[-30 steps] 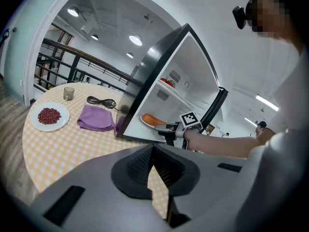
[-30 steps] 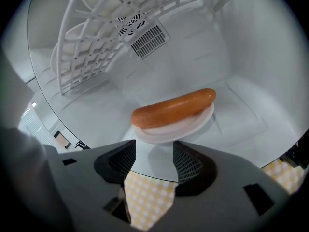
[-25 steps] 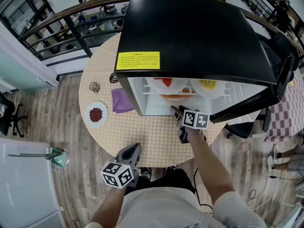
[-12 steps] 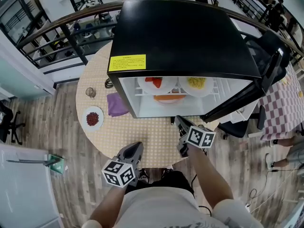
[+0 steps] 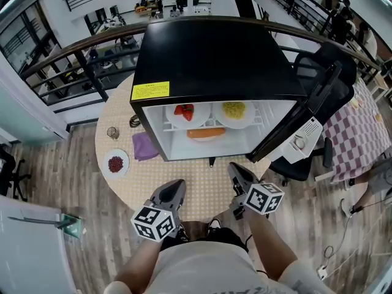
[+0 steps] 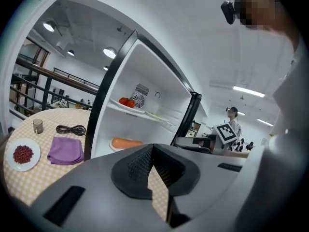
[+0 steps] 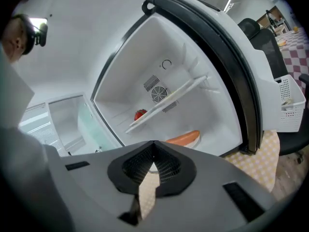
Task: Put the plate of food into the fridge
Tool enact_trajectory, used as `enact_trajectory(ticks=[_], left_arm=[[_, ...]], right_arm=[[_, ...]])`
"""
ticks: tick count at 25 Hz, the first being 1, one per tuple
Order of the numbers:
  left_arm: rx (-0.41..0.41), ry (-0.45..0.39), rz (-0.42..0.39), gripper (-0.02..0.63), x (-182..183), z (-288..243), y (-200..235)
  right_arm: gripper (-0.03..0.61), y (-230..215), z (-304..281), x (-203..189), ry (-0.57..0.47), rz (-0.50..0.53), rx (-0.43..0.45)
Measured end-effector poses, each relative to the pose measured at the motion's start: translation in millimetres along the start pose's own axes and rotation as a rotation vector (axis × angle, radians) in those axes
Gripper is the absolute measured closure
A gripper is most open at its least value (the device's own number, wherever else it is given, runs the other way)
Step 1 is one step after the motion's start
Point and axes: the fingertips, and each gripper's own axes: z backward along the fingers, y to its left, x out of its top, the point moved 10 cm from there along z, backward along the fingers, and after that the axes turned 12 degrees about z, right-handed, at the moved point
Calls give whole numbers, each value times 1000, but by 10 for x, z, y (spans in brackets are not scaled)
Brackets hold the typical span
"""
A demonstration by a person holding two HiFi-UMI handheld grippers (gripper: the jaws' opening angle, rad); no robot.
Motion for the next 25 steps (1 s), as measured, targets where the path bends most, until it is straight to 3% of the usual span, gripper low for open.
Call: enact_trajectory(ticks=[7,14,25], left_arm=[[-29,-68,-67,607,151,36,-237],[-44,-117,-108,607,276,115,-374],[-46,-125,-98,607,314,137,-351]], right_arm=[[557,193,342,291,-102,34,26],[557,334,495,408,-129,167,-18],[557,381,463,356,-116,150,-1]])
